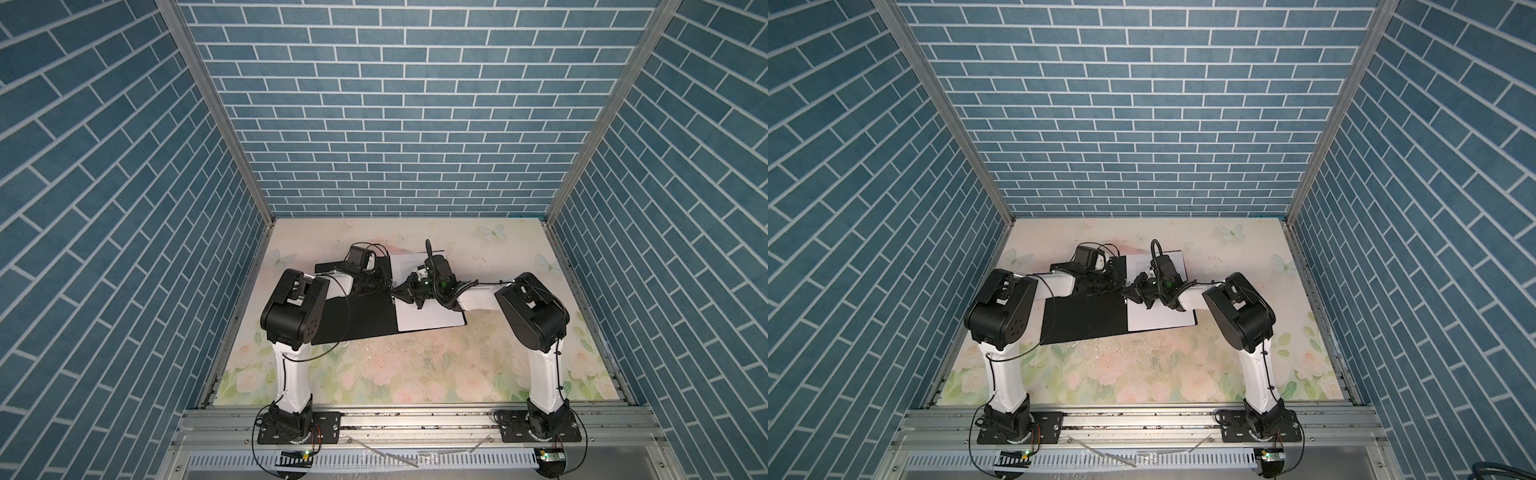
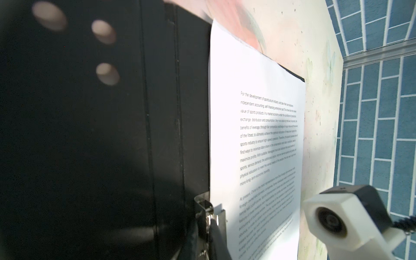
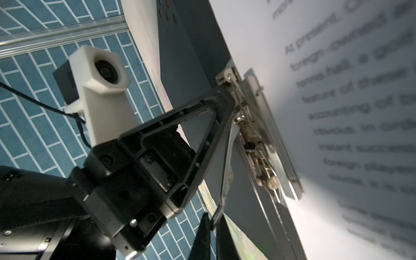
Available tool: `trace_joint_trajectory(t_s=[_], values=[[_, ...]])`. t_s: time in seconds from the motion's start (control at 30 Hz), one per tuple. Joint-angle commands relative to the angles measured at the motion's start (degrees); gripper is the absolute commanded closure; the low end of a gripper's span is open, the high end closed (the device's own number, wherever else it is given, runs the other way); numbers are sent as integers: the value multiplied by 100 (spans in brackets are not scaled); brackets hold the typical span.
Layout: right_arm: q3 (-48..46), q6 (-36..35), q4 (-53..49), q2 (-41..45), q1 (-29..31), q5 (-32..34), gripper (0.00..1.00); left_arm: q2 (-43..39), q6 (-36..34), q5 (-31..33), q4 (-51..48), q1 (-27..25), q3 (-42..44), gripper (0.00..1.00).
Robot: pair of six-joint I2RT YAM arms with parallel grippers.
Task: Put the files into the folder
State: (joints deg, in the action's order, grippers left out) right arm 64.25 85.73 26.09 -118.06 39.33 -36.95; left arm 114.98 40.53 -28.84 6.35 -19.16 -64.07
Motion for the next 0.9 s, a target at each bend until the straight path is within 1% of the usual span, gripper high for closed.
trace_joint_trajectory(t_s=[0.0,0.17,0.37,0.53,0.73,0.87], values=[[-351,132,-51,132,13,56,95,138,-29,-69,-81,-43,89,87],[-632,-107,-72,171,13,109,98,166,-34,-78,-81,-44,79,87],[-750,-609,-537,169,5,243,100,200,-28,-95,-89,-42,40,87],[-804,-1031,-921,146,-36,429,100,227,-50,-133,-74,-38,27,87],[-954,-1435,-1039,152,-191,518,100,301,-176,-166,-137,-42,-3,88],[-944,-1775,-1329,186,-272,592,100,332,-264,-139,-221,-44,-28,88]])
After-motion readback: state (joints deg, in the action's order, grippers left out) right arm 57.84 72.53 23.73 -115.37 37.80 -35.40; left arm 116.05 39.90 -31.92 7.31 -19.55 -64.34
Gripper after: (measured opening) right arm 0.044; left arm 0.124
